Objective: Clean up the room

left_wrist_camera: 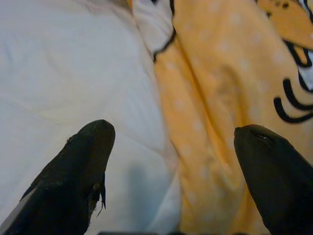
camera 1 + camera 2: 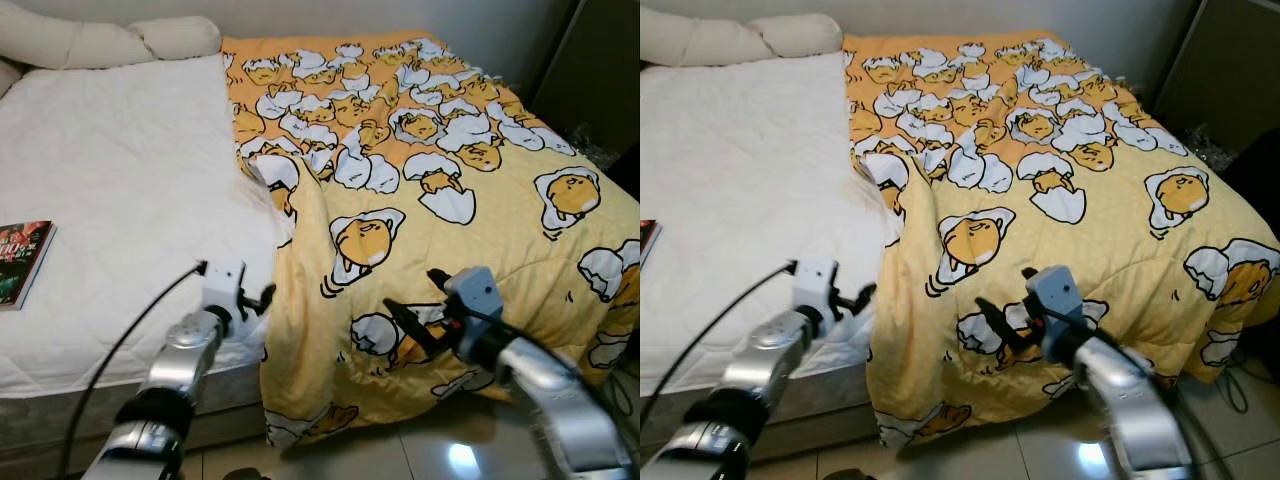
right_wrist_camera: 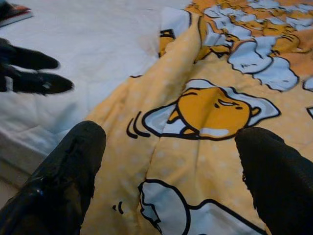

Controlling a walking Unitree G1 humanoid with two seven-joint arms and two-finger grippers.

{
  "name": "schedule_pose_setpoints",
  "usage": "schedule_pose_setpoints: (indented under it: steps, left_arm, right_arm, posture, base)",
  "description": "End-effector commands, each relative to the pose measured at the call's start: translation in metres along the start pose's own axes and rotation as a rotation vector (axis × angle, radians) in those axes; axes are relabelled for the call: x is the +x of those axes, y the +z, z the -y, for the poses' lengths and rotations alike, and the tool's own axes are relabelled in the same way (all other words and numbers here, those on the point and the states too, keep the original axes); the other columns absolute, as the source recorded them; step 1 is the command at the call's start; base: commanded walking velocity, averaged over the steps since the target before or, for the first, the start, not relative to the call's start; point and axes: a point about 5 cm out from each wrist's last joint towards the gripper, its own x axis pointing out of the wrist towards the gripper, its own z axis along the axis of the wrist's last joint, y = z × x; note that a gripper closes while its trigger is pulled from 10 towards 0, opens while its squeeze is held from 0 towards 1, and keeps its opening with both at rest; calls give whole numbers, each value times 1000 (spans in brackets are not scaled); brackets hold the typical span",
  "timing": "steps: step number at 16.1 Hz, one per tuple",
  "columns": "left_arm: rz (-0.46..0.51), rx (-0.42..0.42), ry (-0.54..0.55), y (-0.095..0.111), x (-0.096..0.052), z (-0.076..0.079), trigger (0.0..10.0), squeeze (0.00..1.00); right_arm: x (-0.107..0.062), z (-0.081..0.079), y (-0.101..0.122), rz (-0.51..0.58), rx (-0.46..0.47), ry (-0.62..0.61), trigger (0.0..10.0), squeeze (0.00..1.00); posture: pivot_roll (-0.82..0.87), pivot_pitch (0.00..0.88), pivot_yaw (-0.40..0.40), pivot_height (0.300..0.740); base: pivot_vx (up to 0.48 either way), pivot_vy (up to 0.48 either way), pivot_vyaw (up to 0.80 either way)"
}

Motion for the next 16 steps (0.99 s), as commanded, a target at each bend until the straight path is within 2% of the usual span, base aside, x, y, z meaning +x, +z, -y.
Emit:
schedule_pose_setpoints:
  steps: [1, 4, 5, 6, 10, 13, 16]
  left_arm:
    - [-12, 21, 8, 0, 4, 1, 10000, 0]
    - [-25, 30, 11, 1, 9, 2, 10000, 0]
    - [-20, 11, 6, 3, 11, 2, 10000, 0]
    - [-19, 9, 6, 3, 12, 2, 10000, 0]
    - [-33, 8, -17, -7, 10, 5, 10000, 0]
    - [-29, 8, 14, -9, 9, 2, 10000, 0]
    - [-59, 67, 93, -10, 10, -2, 10000, 0]
  right_arm:
    - [-3, -2, 8, -4, -17, 62, 10000, 1000]
    - [-12, -6, 17, -22, -22, 132, 10000, 1000]
    - [-19, -14, 19, -34, -15, 190, 10000, 0]
    - [-19, -15, 19, -37, -16, 193, 10000, 0]
    - [-35, -30, 22, -63, -1, 223, 10000, 0]
    - [-49, -36, 22, -100, 18, 233, 10000, 0]
    - [-60, -38, 23, -123, 18, 216, 10000, 0]
  posture:
    - [-126, 15, 11, 740]
    - [-167, 79, 6, 740]
    - [-188, 116, 2, 740]
    - [-188, 116, 2, 740]
    - [-231, 219, -25, 740]
    - [-270, 253, -34, 740]
    - [-301, 258, -17, 740]
  base:
    - [0, 0, 0]
    - [0, 0, 0]
    - [0, 0, 0]
    - [0, 0, 0]
    - [0, 0, 0]
    - [0, 0, 0]
    - [0, 0, 0]
